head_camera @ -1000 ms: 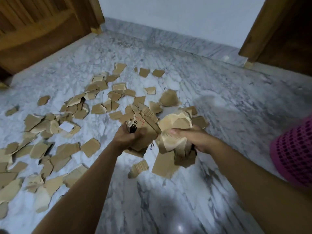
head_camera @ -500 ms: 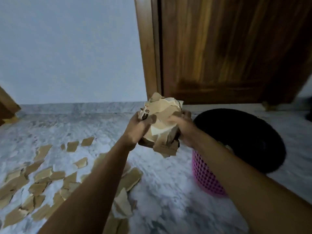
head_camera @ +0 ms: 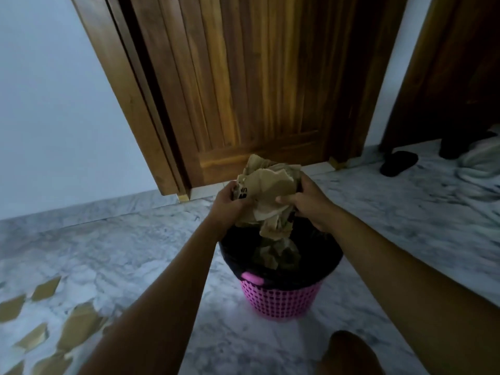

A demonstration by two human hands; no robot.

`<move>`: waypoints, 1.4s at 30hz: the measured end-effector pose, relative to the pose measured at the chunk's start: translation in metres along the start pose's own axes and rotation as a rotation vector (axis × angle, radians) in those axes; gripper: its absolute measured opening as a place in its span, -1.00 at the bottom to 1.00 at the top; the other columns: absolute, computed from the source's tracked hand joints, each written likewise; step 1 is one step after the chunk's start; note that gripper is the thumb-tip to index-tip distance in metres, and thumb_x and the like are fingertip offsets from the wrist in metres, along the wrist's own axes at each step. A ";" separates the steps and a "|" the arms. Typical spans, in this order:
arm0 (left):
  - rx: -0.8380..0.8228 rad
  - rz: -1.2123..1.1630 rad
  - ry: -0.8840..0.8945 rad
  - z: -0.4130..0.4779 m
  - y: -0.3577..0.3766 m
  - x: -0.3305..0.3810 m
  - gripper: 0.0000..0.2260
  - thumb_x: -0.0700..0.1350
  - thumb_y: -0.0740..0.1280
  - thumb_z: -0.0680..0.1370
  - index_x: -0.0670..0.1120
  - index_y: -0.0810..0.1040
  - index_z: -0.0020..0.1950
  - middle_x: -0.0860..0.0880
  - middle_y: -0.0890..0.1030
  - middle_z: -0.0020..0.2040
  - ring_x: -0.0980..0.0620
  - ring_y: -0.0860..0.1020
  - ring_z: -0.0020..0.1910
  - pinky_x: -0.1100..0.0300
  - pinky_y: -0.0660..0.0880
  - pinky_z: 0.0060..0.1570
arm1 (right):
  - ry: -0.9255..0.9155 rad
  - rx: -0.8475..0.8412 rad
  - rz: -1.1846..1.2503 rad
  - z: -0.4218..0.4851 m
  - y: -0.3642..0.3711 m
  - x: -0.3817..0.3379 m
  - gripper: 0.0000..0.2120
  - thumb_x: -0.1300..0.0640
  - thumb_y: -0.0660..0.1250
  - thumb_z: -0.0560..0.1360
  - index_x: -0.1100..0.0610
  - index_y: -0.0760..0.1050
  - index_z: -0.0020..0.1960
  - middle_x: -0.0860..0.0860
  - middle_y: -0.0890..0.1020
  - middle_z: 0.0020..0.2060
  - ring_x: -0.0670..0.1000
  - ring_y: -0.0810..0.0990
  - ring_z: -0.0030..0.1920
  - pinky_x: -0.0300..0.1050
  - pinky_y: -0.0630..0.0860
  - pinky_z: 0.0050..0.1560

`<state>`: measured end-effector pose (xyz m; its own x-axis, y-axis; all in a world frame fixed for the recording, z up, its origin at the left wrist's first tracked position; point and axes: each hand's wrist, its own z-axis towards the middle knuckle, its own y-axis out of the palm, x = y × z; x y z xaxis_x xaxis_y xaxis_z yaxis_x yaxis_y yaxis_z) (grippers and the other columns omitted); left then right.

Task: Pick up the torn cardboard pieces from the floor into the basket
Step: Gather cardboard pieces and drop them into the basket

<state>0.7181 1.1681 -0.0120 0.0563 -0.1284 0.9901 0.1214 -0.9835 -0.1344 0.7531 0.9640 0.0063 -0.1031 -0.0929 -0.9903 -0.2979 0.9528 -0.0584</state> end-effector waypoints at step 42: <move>0.196 0.530 -0.632 -0.322 -0.318 -0.190 -0.72 -0.01 0.42 0.53 -0.05 0.63 0.21 -0.09 0.65 0.09 -0.07 0.64 0.04 0.25 0.48 -0.27 | 0.067 -0.805 -0.985 -0.114 0.404 0.162 -0.57 -0.03 0.42 0.55 0.10 0.52 0.36 0.10 0.50 0.39 0.12 0.53 0.28 -0.09 0.48 0.12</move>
<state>0.3498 1.4644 -0.1444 0.6902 -0.4132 0.5941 0.0896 -0.7659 -0.6367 0.5074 1.3011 -0.1634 0.4485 -0.6951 -0.5619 -0.7624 0.0306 -0.6464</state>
